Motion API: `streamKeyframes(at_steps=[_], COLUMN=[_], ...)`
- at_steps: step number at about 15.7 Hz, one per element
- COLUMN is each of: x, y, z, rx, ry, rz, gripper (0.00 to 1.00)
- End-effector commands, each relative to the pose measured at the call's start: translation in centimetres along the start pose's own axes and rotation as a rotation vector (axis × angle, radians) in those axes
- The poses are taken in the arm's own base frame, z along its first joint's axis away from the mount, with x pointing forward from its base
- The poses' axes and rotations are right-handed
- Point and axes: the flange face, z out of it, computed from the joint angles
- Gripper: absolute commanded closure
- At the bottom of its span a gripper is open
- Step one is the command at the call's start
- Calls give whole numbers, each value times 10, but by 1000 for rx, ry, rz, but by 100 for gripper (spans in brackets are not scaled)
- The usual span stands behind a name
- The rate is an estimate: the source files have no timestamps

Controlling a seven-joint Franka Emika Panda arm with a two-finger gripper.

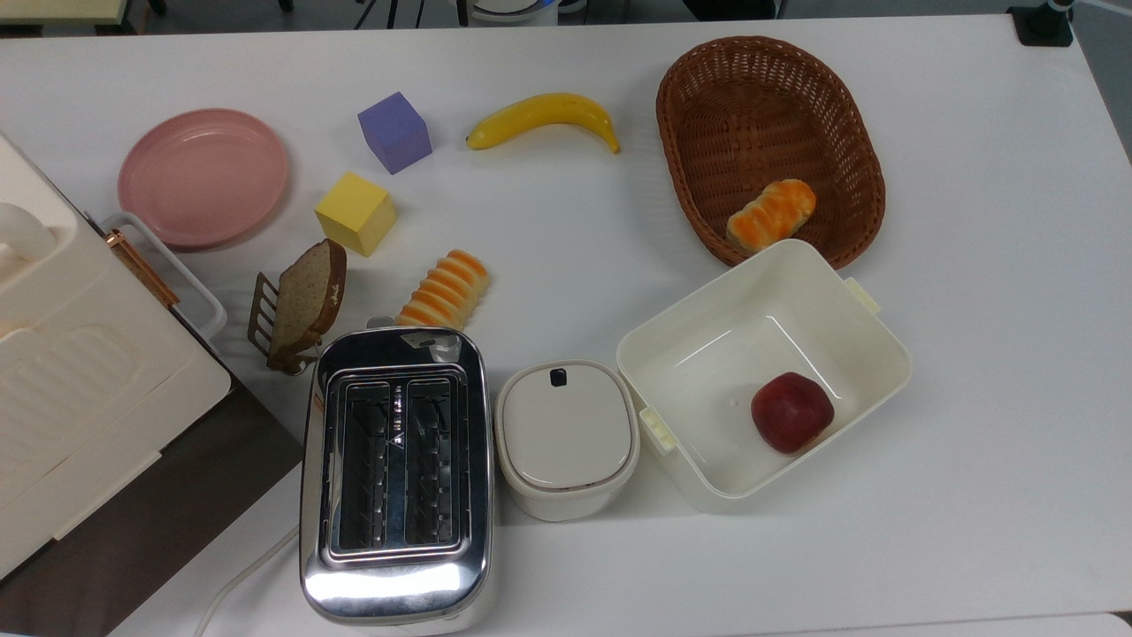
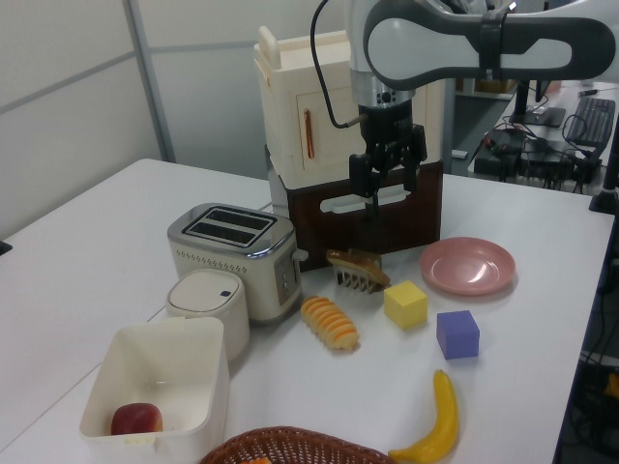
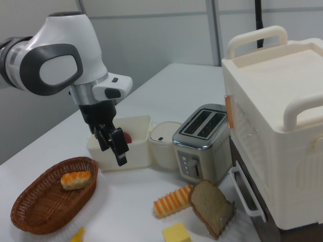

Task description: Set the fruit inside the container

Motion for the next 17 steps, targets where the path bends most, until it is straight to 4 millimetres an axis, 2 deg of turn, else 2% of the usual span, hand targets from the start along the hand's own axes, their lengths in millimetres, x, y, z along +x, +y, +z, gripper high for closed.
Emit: streamKeyframes(at_steps=[1, 4, 6, 7, 9, 11, 14, 17], x=[-25, -46, -53, -62, -81, -92, -104, -103], y=[5, 3, -14, -16, -36, -49, -50, -47], z=[5, 17, 26, 32, 49, 59, 79, 93], rx=[36, 80, 76, 76, 67, 64, 91, 94], ry=[22, 69, 50, 39, 8, -1, 11, -7], rz=[20, 97, 87, 79, 36, 24, 63, 142], gripper=[0, 0, 0, 0, 0, 0, 0, 0])
